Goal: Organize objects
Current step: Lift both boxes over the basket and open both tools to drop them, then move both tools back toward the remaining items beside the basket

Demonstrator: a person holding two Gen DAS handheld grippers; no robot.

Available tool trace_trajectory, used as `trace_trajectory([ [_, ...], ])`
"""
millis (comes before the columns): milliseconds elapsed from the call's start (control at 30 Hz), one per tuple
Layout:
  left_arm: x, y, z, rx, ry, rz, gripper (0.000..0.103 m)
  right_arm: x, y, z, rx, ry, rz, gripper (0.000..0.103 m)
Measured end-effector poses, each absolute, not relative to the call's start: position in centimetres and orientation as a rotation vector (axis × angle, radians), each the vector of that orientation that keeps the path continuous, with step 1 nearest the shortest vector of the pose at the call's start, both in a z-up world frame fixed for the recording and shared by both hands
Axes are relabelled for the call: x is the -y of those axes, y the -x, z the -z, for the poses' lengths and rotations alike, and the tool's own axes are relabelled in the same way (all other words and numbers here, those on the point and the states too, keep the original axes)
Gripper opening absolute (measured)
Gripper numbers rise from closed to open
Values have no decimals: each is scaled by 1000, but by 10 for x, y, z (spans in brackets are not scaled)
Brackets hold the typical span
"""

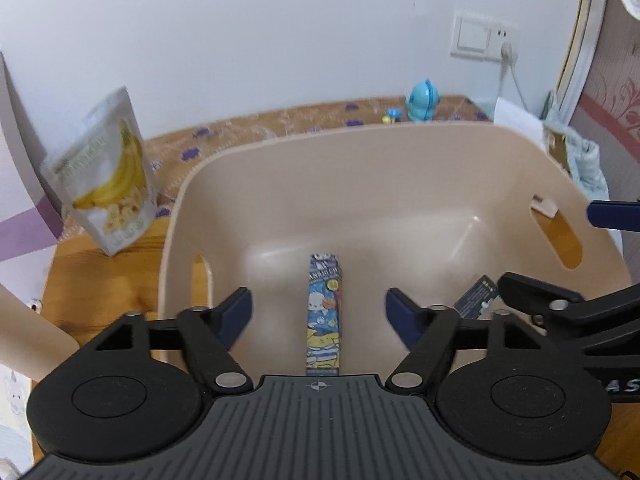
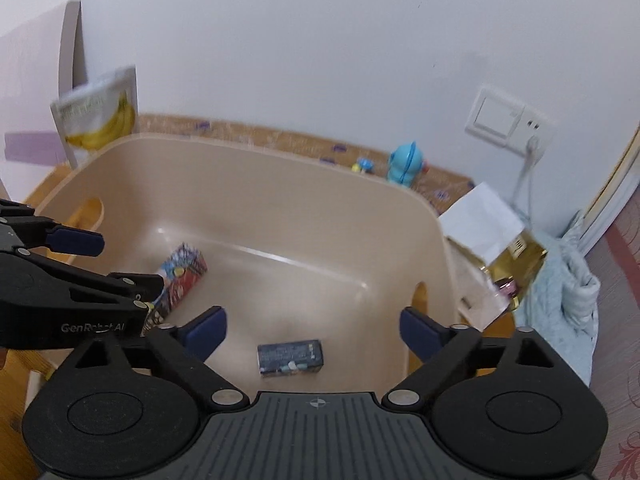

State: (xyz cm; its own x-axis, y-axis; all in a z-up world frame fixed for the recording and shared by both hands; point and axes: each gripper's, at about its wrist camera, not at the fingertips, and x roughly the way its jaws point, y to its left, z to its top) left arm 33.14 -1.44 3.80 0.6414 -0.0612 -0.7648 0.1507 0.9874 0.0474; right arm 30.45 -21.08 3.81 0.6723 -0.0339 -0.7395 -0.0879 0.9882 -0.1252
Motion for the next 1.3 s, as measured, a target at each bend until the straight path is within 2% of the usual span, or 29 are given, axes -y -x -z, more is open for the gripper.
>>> trace_trajectory([
  [67,13,-325,-46,-836,-112,111,82,212,-296,-47,-805,139,-28,103],
  [600,-16,-268,-68,-779,-97,136,84,211,-236,-69,-714,142,-40,103],
  [833,-25,-241,-60,-772,-111,138,89,207,-215,-58,-731,157,-56,103],
  [1300,-45,-208,-30,-816,-118,126,90,217,-192,-13,-807,99,-39,103],
])
